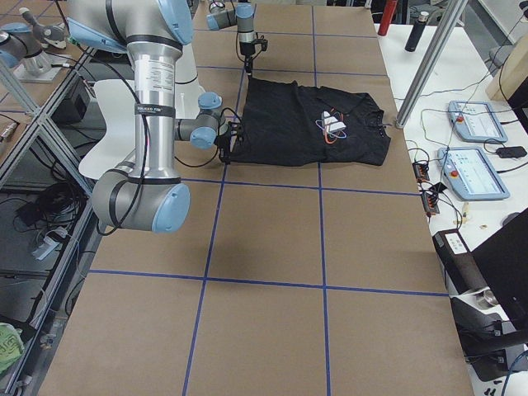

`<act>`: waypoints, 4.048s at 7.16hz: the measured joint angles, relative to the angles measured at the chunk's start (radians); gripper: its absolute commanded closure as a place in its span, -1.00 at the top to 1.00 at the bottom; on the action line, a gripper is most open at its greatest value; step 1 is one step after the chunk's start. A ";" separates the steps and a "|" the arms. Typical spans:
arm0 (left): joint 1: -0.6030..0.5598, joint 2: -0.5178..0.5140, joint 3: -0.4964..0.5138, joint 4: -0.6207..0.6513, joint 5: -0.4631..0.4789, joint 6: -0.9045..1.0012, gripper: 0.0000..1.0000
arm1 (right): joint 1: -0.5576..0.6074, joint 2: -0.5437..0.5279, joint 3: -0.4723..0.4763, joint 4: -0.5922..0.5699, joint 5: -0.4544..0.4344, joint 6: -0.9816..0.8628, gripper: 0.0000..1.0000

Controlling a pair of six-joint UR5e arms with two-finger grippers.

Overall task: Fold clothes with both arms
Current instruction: 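Grasp the hem corners with the left and right grippers, then lift the hem with both grippers and carry it over toward the collar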

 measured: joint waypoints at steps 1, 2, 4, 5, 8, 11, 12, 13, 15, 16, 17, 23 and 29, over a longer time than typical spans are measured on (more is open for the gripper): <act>0.000 0.001 -0.001 0.000 0.000 0.001 -1.00 | -0.004 0.001 -0.001 0.000 0.000 0.000 -0.31; -0.001 0.003 -0.001 0.000 0.000 0.001 -1.00 | -0.008 0.002 -0.002 -0.001 0.001 -0.001 -0.32; -0.002 0.006 -0.004 0.000 0.000 0.000 -1.00 | -0.013 0.004 -0.003 -0.004 0.001 -0.004 -0.49; -0.002 0.007 -0.006 0.000 0.000 0.000 -1.00 | -0.013 0.006 -0.003 -0.009 0.001 -0.005 -0.78; -0.002 0.008 -0.010 0.001 -0.001 0.000 -1.00 | -0.010 0.004 0.000 -0.017 0.001 -0.013 -1.00; -0.002 0.014 -0.029 0.005 -0.007 0.001 -1.00 | 0.010 -0.003 0.029 -0.024 0.022 -0.025 -1.00; -0.002 0.027 -0.053 0.007 -0.010 0.001 -1.00 | 0.009 -0.023 0.071 -0.025 0.046 -0.037 -1.00; -0.002 0.058 -0.094 0.007 -0.024 0.001 -1.00 | -0.007 -0.061 0.128 -0.025 0.068 -0.048 -1.00; 0.000 0.158 -0.214 0.006 -0.118 0.000 -1.00 | -0.091 -0.129 0.244 -0.025 0.116 -0.055 -1.00; 0.006 0.214 -0.278 0.005 -0.182 0.000 -1.00 | -0.149 -0.157 0.301 -0.025 0.126 -0.056 -1.00; 0.019 0.253 -0.325 0.004 -0.242 -0.001 -1.00 | -0.204 -0.183 0.358 -0.026 0.130 -0.057 -1.00; -0.041 0.241 -0.360 0.009 -0.302 -0.049 -1.00 | -0.069 -0.210 0.517 -0.123 0.152 -0.054 -1.00; -0.336 -0.129 -0.234 0.287 -0.304 -0.023 -1.00 | 0.248 -0.078 0.425 -0.190 0.214 -0.059 -1.00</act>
